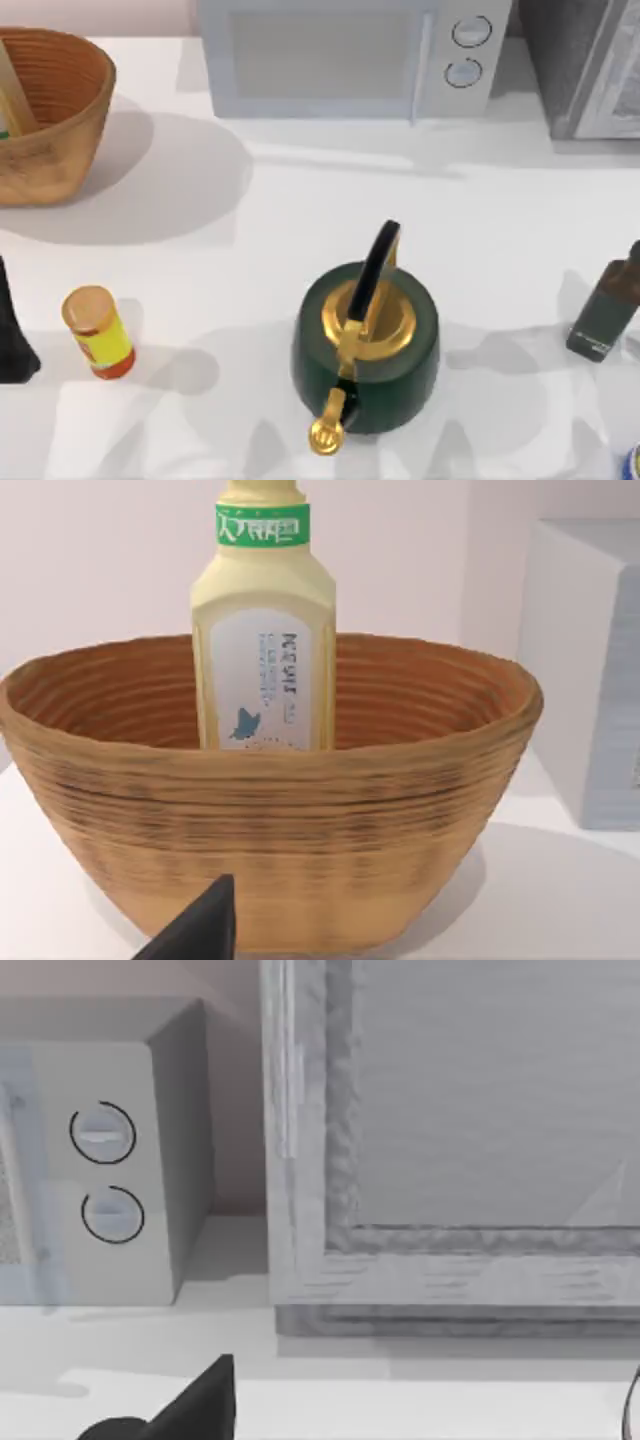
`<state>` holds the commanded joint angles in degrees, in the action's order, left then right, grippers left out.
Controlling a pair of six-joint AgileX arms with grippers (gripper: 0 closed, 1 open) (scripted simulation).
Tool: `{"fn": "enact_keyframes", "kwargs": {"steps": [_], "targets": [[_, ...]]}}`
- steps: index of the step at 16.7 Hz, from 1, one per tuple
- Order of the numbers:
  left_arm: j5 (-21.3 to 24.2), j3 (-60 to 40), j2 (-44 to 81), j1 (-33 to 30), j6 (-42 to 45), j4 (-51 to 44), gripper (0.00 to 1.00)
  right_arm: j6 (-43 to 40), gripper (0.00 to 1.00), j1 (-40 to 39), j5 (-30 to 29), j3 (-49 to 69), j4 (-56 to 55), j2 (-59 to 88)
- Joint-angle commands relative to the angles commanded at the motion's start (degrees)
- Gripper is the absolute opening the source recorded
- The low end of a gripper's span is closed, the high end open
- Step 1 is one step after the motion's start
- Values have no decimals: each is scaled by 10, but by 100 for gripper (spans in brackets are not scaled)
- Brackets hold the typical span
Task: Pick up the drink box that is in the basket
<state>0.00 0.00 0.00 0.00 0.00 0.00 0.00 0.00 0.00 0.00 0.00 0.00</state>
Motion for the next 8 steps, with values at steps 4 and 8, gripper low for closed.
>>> {"fn": "enact_keyframes", "kwargs": {"steps": [4,8], "targets": [[2,-2,17,2,-1,8,100,0,100,0,0,0,0,0],[12,-29,118,12,-1,67,100,0,100,0,0,0,0,0]]}}
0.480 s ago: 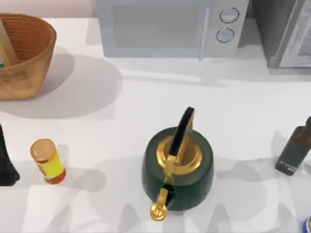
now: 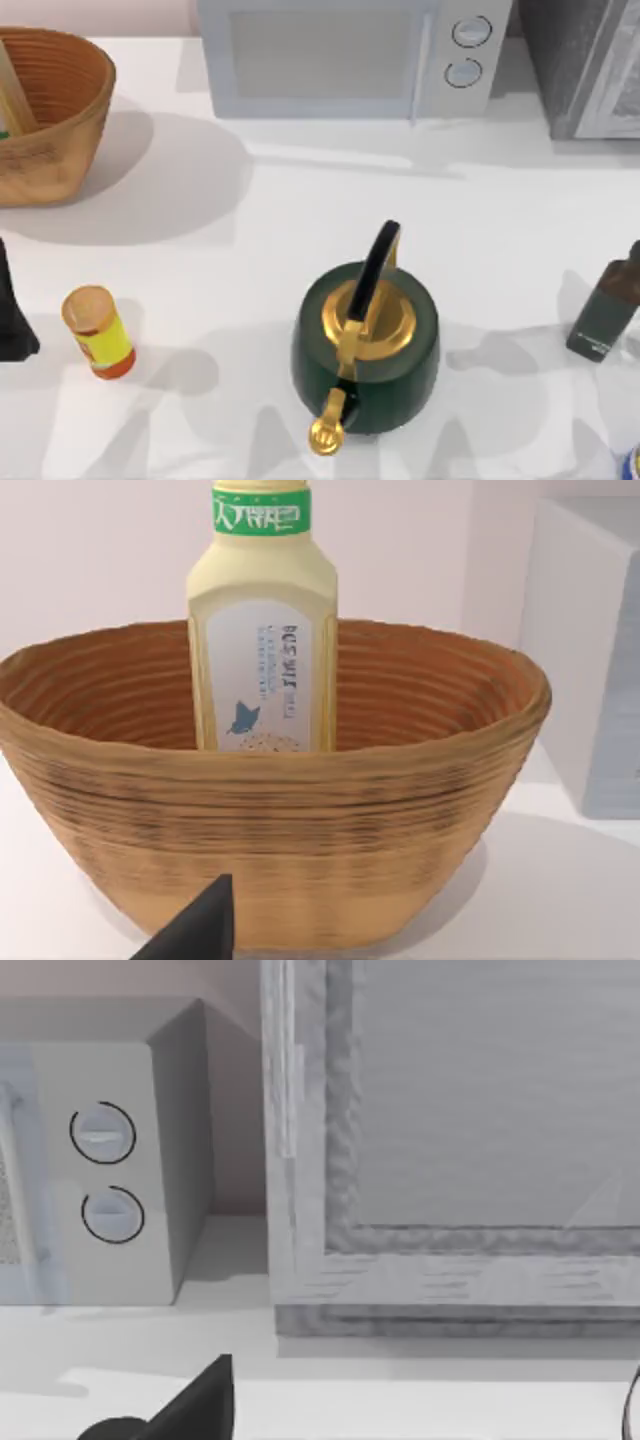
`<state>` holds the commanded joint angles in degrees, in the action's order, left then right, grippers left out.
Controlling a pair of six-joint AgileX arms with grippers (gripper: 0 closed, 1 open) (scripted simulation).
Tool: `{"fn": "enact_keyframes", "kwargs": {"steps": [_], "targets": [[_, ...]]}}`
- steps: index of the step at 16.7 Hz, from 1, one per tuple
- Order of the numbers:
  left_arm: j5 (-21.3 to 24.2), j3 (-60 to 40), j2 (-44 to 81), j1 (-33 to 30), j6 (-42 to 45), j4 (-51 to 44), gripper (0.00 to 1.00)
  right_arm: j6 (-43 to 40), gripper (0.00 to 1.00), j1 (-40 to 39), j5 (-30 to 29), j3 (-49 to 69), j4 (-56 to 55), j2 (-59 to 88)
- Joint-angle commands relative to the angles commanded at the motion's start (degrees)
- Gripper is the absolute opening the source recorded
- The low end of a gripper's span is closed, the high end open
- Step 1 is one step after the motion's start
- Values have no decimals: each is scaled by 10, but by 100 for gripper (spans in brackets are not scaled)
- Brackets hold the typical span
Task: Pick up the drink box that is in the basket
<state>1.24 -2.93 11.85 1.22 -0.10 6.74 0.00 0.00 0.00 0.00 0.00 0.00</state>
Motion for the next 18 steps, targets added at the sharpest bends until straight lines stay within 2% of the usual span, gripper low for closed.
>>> {"fn": "enact_keyframes", "kwargs": {"steps": [18], "targets": [[96,-298,846,80,5,573,100,0,100,0,0,0,0,0]]}}
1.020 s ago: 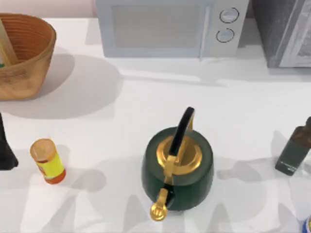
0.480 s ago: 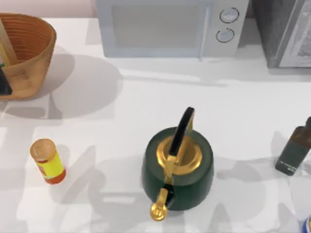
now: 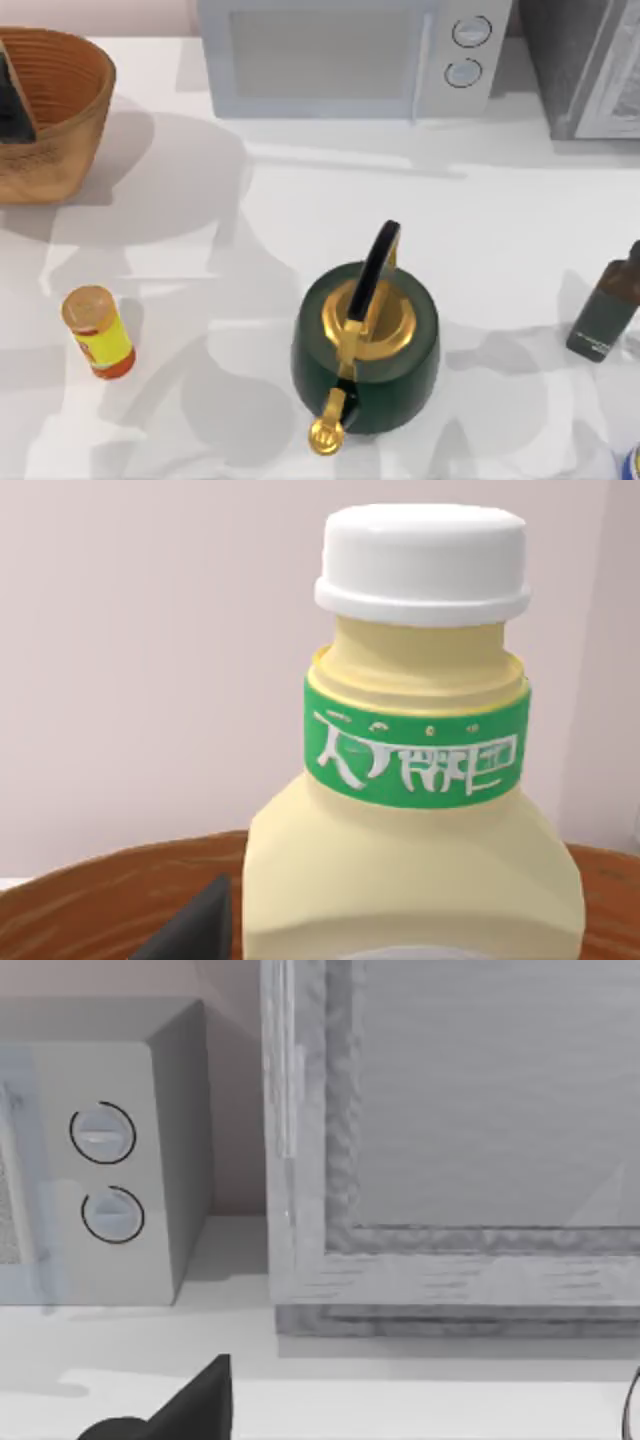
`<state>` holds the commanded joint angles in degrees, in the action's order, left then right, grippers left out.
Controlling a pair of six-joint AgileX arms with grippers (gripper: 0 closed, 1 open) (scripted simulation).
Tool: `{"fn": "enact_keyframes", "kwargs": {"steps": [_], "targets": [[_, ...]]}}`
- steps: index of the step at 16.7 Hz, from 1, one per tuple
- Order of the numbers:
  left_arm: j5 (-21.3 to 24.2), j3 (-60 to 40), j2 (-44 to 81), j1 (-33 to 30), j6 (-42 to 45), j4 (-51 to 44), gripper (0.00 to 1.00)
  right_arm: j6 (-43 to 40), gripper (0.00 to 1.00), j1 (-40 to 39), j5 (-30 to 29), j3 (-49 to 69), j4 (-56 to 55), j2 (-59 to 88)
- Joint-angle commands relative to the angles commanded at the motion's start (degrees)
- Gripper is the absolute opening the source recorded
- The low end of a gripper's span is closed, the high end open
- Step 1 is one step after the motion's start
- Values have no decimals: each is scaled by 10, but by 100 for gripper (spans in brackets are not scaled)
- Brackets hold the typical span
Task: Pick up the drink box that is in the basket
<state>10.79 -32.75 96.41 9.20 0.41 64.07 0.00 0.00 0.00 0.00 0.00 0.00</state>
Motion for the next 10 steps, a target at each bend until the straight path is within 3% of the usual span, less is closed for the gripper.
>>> {"fn": "enact_keyframes", "kwargs": {"steps": [5,10], "targets": [[14,-39,127,11,3,79,100,0,100,0,0,0,0,0],[15,-43,140,13,4,87,100,0,100,0,0,0,0,0]]}}
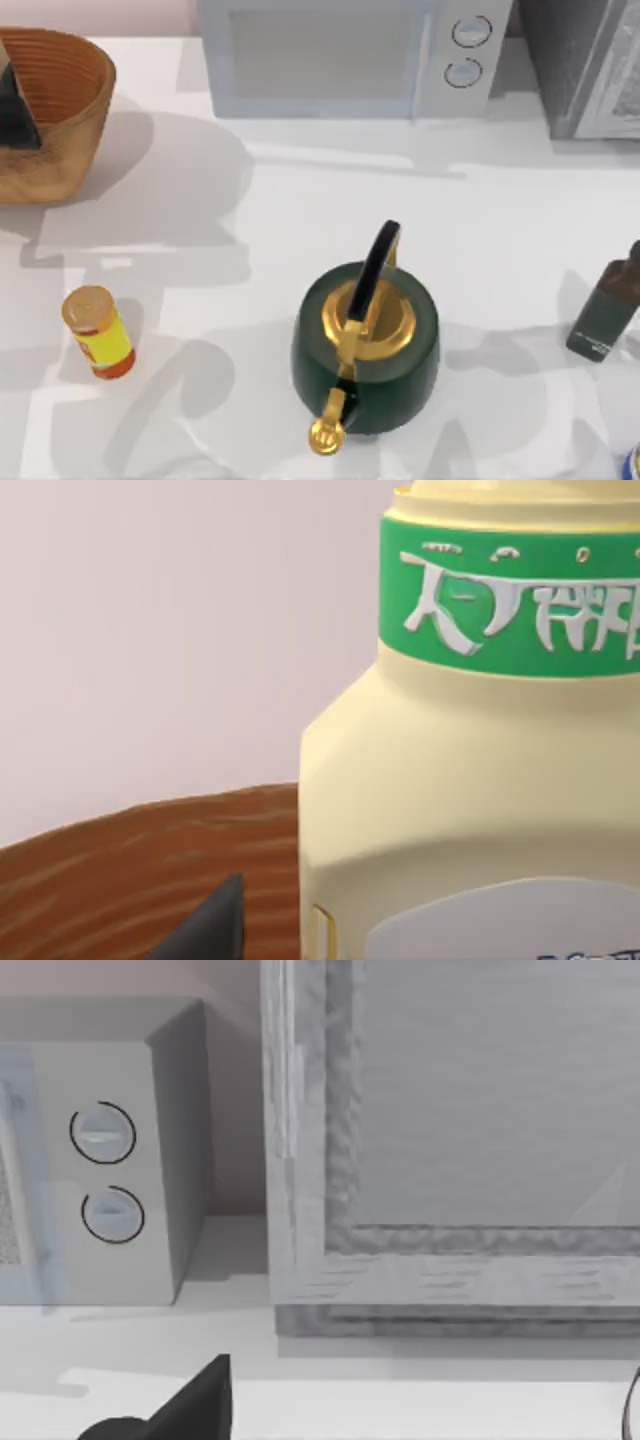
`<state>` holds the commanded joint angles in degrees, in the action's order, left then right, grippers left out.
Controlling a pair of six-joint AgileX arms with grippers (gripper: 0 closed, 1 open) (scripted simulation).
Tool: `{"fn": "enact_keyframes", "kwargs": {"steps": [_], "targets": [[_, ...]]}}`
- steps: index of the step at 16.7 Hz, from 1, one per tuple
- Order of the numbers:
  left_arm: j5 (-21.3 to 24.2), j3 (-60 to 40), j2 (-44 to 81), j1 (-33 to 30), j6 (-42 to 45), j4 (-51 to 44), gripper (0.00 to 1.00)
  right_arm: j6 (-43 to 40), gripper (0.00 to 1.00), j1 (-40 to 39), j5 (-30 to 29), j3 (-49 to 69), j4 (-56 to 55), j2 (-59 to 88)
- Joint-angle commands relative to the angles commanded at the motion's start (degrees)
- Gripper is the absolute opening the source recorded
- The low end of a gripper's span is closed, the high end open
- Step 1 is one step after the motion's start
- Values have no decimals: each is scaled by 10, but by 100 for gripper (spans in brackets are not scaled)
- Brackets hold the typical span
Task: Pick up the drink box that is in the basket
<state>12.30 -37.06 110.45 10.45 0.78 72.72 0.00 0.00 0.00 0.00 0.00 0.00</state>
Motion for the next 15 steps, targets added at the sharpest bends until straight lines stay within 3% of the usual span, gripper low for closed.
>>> {"fn": "enact_keyframes", "kwargs": {"steps": [15], "targets": [[-16,-123,70,-17,-1,-52,100,0,100,0,0,0,0,0]]}}
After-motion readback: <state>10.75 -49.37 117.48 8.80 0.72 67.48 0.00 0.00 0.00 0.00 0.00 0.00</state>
